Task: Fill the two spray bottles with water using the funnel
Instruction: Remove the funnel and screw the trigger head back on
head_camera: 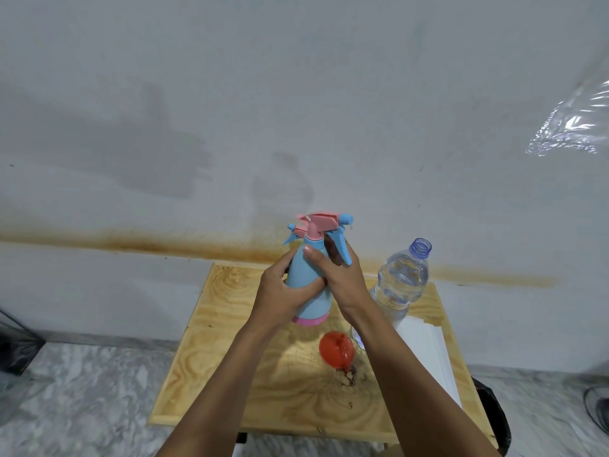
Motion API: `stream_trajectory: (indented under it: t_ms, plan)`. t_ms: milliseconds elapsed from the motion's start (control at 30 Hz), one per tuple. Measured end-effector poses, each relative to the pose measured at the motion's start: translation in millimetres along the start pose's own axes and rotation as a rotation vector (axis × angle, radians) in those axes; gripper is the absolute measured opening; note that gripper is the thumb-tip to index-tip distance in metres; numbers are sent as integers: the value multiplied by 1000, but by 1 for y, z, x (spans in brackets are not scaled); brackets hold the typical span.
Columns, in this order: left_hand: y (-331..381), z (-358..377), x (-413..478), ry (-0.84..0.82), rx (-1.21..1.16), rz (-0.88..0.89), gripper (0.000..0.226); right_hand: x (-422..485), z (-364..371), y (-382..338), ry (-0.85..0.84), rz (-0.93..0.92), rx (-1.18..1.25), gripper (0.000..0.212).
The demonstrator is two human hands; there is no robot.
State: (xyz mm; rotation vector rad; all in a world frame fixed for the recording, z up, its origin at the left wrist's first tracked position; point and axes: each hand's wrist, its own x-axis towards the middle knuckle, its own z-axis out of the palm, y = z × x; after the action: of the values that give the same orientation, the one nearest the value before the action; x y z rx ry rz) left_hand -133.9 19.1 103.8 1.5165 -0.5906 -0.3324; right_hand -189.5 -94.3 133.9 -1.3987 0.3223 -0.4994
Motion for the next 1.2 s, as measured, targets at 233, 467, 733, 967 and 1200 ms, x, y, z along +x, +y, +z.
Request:
stream_trajectory:
  t_ms: [233,467,733,967,1200]
  plan:
    - [1,-3,4,-10,26,-3,59,7,-3,-1,21,-48,-151,25]
    - [-4,-8,4,-21,32,-42,57,8,-13,-10,-186,3,-127,23]
    - [-4,-13,5,-87,42,-22,69,11,-9,-8,-131,-36,-196,29]
    - [-5,-11,4,-77,49,-19,61,12,-12,-8,-182,-64,-239,17]
    - [-6,-9,3,-53,106,19,54,3,4,7,57,-129,-318,20]
